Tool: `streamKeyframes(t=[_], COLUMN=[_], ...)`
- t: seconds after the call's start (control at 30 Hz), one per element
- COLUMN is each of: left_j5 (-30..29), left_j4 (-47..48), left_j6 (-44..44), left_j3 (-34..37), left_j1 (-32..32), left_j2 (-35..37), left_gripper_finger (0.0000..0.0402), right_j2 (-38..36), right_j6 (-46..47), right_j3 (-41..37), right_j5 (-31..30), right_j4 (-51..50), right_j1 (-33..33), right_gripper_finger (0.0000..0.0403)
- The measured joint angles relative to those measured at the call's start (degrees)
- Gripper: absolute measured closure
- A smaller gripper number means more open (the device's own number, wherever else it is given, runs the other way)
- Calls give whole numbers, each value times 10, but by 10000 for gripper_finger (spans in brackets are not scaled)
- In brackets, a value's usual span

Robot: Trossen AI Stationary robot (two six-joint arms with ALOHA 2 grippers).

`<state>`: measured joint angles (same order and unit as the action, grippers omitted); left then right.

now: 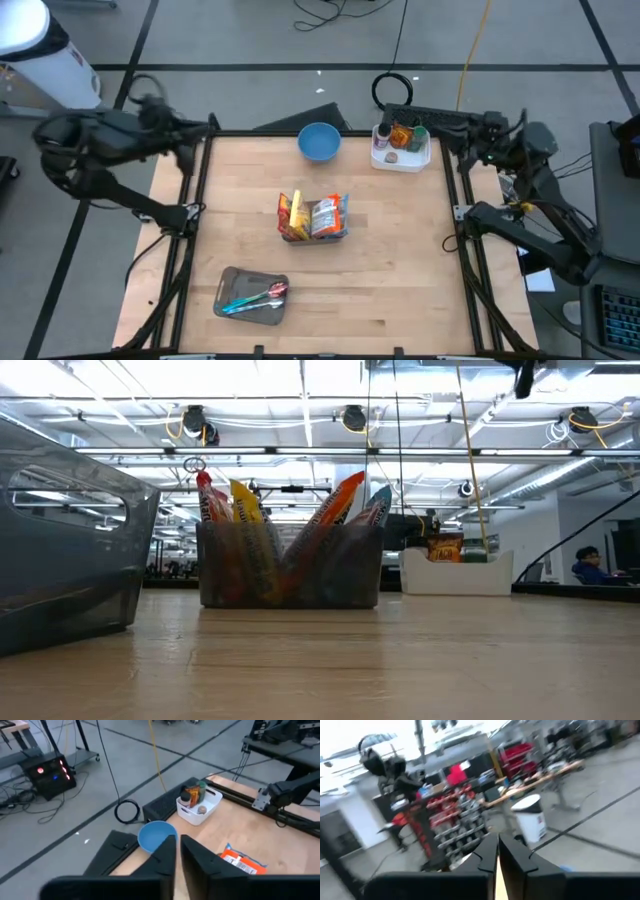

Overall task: Pick & Place Food Item
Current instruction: Return to Home Position

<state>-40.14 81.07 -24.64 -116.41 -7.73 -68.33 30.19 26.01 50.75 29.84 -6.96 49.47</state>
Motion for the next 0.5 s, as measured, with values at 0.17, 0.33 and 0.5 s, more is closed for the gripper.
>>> streamKeyframes(t=[0.17, 0.33, 0.5], left_j5=[-4, 35, 98], left_j4=[-69, -253, -446], left_j6=[1, 28, 95], left_j3=[146, 358, 548], left_j1=[-8, -11, -11], left_j2=[115, 248, 357], left_gripper_finger=[394, 380, 397], right_j2=[-39, -76, -87], right_j6=[-7, -3, -28], right_j3=[6, 6, 6], right_j5=[-54, -58, -28], right_j4=[-4, -37, -145], right_j1=[0, 0, 0], right_gripper_finger=[400, 402, 402])
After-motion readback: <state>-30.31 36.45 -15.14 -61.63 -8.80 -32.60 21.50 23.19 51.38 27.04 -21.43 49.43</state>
